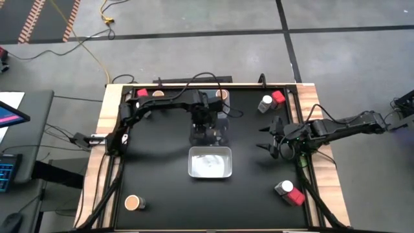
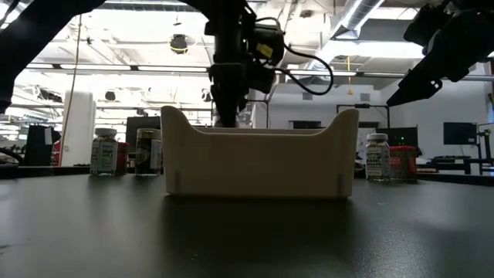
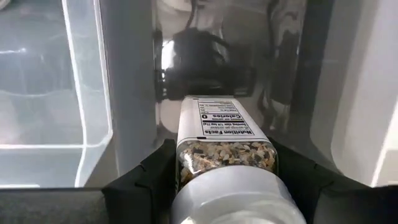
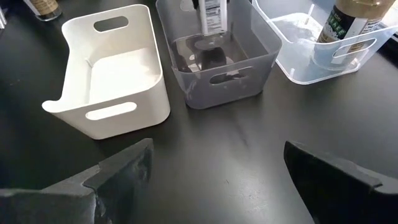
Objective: Sort spices by type
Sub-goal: Put the bottom left white seasoning bottle into the black transparent bin
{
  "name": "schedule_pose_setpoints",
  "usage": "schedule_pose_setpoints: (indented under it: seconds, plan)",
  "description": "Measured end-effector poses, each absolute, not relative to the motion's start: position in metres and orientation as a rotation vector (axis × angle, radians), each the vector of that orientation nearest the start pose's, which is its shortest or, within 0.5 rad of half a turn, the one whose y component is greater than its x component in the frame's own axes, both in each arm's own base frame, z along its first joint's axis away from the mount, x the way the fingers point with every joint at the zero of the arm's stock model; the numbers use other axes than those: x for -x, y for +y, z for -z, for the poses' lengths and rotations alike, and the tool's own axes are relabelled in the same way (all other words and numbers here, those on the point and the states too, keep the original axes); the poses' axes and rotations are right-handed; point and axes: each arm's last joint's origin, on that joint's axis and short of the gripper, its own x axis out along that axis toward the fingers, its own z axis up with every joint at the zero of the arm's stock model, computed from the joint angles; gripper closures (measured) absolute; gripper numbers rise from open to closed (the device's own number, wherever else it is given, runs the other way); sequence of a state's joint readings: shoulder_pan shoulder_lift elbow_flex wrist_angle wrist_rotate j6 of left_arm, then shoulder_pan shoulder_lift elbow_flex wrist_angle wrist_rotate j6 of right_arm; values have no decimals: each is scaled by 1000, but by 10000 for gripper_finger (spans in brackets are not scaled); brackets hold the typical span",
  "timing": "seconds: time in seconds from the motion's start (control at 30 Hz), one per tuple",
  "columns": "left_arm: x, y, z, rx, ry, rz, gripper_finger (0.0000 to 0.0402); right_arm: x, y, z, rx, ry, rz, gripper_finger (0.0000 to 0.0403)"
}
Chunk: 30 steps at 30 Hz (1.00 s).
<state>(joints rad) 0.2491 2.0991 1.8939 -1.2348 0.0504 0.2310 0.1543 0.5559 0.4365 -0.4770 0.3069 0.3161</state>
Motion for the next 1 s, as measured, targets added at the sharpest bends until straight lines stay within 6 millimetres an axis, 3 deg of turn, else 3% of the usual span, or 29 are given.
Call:
schedule_pose_setpoints:
  seconds: [0.43,1.0]
  plan:
    - [-403,118,-242,50,1421,-30,208,-125,11,-220,-169,551,238,14]
    - [-407,118,-231,82,1436,-4,203,-125,11,-220,-168,551,238,14]
